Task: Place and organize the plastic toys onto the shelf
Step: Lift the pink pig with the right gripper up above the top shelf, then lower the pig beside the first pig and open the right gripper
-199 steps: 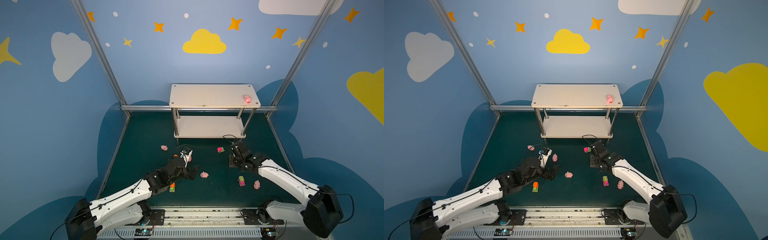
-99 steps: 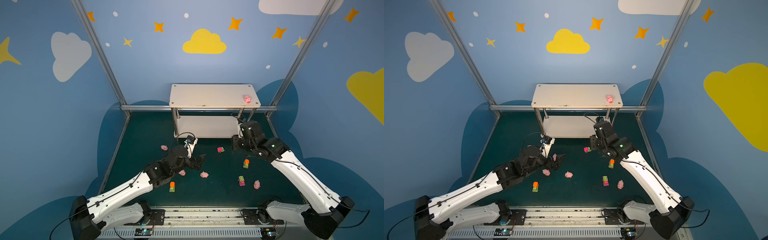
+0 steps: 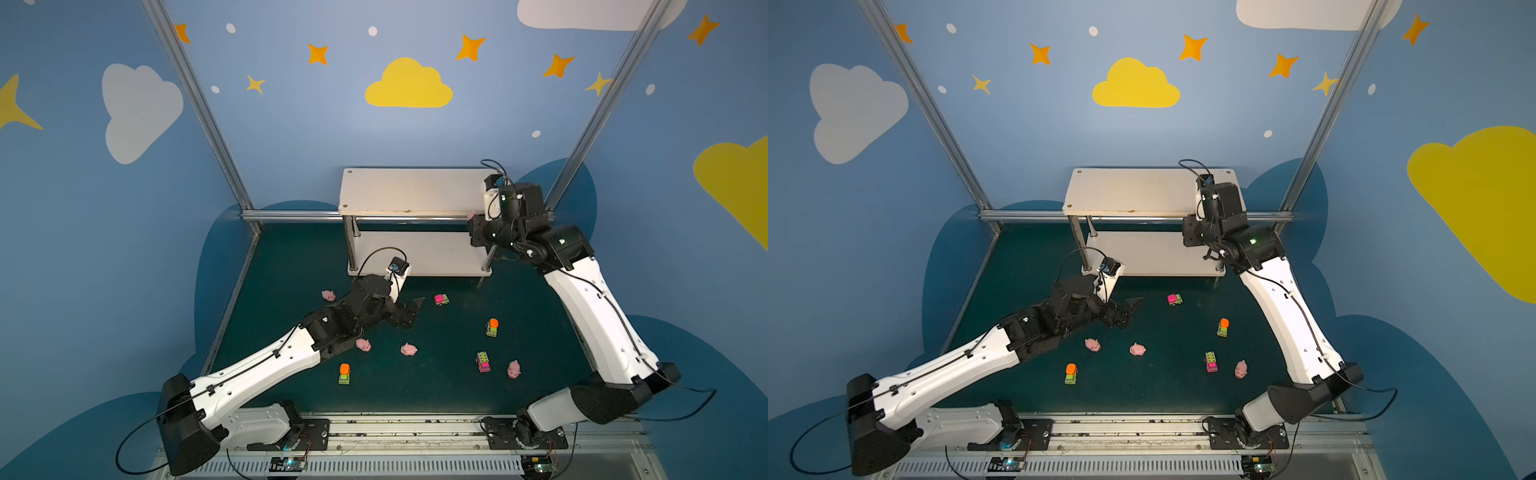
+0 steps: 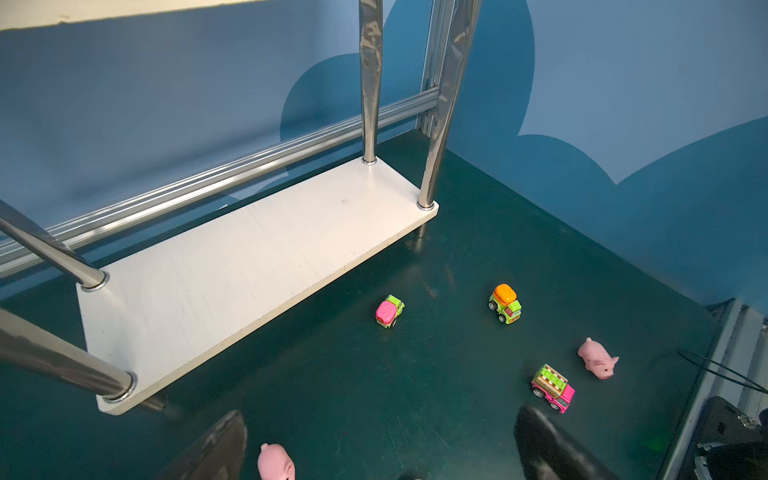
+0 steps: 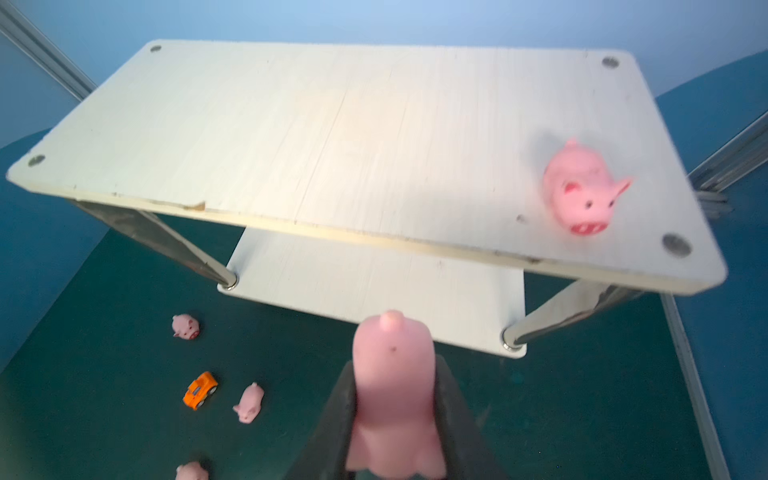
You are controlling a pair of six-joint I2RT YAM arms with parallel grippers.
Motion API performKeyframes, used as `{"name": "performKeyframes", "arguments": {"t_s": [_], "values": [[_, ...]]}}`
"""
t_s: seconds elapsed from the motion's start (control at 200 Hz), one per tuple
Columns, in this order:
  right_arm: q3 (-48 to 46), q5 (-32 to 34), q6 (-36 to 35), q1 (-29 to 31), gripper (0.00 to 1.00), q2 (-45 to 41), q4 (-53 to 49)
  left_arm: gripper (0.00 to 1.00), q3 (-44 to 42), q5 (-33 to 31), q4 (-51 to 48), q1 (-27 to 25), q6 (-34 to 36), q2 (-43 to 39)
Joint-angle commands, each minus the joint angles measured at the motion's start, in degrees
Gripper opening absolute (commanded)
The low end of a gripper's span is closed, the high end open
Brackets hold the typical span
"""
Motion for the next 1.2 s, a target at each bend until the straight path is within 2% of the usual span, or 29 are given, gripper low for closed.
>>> {"name": "performKeyframes", "arguments": {"t_s": [0.0, 0.155, 0.285, 0.646, 1.197], "values": [[8.5, -1.3, -3.9, -1.5, 0.26, 4.9, -3.6, 1.00, 0.8, 0.6, -0.1, -0.1, 0.9, 0.1], [20.8, -2.1, -5.7, -4.0, 0.26, 13.2, -7.9, 1.00, 0.0, -0.4, 0.0, -0.1, 1.4, -0.8], [24.7, -2.8, -6.2, -5.3, 0.27, 16.7, -8.9, 1.00, -0.6, -1.7, -0.1, -0.1, 1.9, -1.7], [25.8, -3.5, -6.1, -6.6, 0.27, 20.8, -9.4, 1.00, -1.6, -4.0, 0.7, 0.2, 2.3, -1.7], [25.7, -3.4, -5.4, -8.0, 0.30, 22.4, -8.9, 1.00, -1.8, -4.1, 0.7, 0.9, 2.4, -1.2]]}}
